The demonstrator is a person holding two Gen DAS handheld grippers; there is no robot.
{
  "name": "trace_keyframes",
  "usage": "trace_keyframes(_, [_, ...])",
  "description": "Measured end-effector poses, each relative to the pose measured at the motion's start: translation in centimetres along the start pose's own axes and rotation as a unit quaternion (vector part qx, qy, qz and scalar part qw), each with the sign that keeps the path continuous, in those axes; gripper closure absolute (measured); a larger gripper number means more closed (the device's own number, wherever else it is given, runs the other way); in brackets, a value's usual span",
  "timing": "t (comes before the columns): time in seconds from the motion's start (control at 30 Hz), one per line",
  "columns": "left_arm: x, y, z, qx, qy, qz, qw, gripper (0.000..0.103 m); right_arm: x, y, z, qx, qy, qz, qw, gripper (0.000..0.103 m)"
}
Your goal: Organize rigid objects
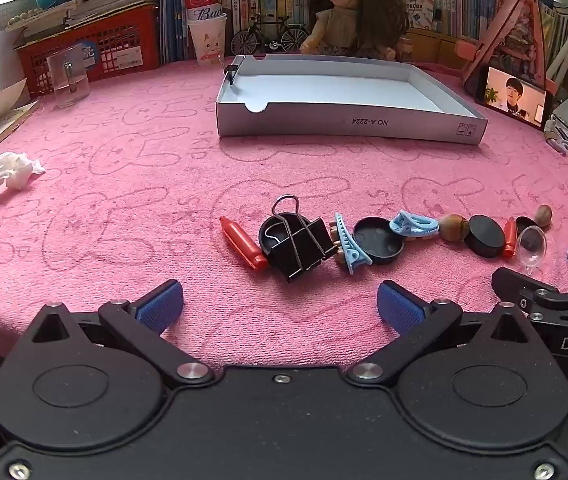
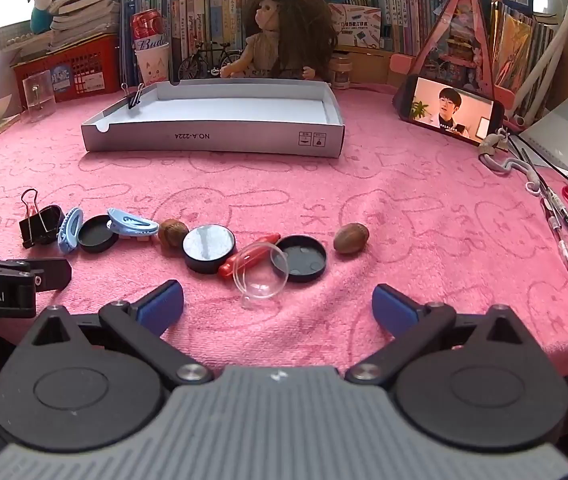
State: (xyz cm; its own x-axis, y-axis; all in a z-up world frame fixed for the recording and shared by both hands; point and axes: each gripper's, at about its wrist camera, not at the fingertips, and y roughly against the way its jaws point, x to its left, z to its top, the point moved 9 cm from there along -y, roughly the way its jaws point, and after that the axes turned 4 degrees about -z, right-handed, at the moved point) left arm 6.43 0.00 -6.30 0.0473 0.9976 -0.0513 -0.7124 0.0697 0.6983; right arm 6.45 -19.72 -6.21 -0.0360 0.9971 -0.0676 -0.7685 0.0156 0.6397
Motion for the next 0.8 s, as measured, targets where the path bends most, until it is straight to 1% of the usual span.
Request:
trace_keyframes(0.07, [0.06,0.03,0.11,-0.008,-0.007,0.006,0.9999,0.0,0.16,0.09,0.06,0.001,0.0,0.001,1.0,0.0])
trace_keyframes(0.23, [0.03,0.0,-0.02,0.002,-0.004,0.003,1.0,0.0,-0.03,0.07,0.04,-0.001,0.0,0.001,1.0,0.0])
trace_keyframes(0.8, [0.05,-0.01,-0.03,0.002,-0.003,0.003,1.0,0.0,0.0,0.03,0.0,0.001,-0.001,-0.004,1.0,0.0])
